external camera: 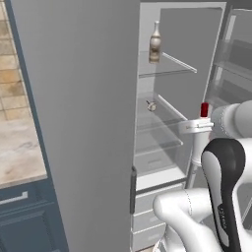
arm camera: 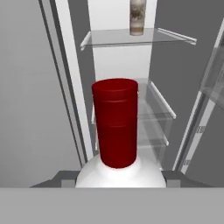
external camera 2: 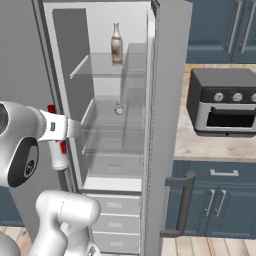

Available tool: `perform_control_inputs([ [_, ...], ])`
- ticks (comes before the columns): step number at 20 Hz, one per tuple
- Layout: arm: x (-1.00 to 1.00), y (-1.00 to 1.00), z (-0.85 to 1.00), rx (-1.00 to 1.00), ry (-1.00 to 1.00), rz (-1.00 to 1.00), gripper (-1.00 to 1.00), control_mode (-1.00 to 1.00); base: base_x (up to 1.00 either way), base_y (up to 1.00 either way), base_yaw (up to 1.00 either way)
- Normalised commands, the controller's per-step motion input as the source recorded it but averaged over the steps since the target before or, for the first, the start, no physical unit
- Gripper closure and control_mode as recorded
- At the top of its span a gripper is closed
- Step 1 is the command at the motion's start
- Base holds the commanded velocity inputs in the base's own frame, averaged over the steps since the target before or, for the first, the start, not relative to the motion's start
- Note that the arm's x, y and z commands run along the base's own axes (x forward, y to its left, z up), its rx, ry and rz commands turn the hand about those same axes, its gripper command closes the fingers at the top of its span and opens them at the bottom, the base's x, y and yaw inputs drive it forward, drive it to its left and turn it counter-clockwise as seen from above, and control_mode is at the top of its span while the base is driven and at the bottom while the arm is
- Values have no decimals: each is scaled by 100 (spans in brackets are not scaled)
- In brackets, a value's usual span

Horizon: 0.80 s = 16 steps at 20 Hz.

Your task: Place the liquors on the top shelf of the fridge to keep them out of children's reach, and place the garlic on lower shelves for easy access.

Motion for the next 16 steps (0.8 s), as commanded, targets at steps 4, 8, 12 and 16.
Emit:
perform_control_inputs([
  [4,0,0,0,0,0,0,100,100,20,-26,0],
  [8,0,0,0,0,0,0,100,100,19,-24,0],
  [12,0,0,0,0,0,0,100,100,20,-26,0],
  [16,0,0,0,0,0,0,100,100,19,-27,0],
])
